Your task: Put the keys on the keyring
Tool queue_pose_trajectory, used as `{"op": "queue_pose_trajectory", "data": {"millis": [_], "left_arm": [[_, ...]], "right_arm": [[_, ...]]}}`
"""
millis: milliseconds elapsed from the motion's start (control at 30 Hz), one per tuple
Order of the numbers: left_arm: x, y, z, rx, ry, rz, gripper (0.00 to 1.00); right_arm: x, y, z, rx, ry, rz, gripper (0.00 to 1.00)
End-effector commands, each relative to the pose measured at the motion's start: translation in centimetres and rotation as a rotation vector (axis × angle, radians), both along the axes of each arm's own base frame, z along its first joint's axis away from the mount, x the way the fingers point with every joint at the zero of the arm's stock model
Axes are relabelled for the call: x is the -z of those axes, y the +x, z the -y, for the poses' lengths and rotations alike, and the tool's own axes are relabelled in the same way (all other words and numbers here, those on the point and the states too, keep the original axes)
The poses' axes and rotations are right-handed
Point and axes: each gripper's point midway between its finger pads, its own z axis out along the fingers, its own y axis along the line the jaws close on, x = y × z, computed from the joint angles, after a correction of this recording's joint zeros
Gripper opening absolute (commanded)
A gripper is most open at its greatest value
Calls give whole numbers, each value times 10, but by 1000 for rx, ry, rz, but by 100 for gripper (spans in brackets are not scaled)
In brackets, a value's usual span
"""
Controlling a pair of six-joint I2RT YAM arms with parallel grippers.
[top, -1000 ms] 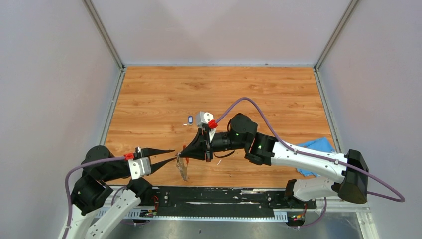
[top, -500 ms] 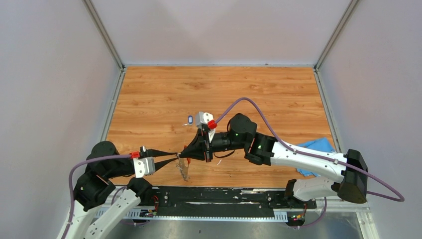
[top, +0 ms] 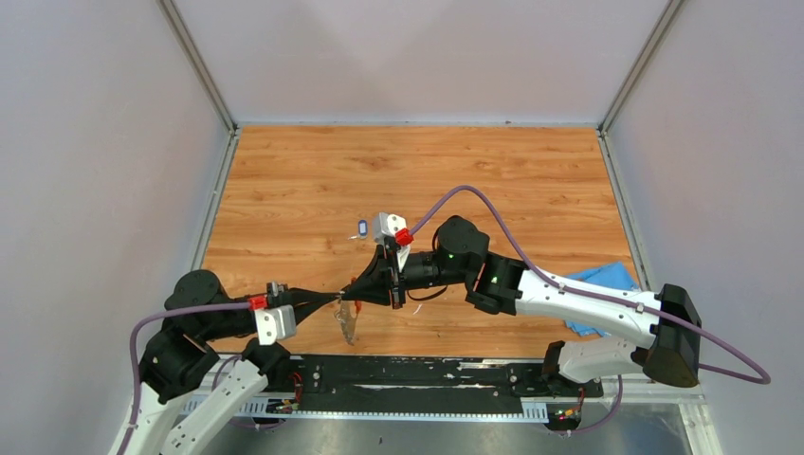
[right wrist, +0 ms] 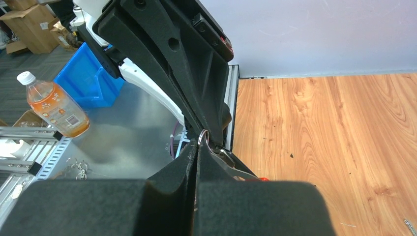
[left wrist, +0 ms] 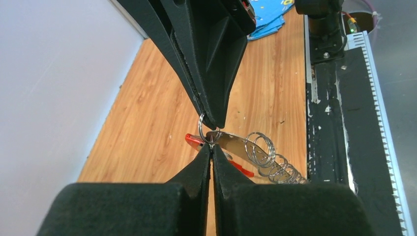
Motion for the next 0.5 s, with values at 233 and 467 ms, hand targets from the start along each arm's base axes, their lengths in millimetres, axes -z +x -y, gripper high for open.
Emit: {"op": "queue_pose_trajectory", "data": {"millis": [233,467], "left_arm": [[6,-8,-3,42,19,125,1],[11,-14,7,146,41,150,4]], "right_arm": [[-29,6,0,23,110,5,0],[-29,11,-1,49,122,-3,0]]}}
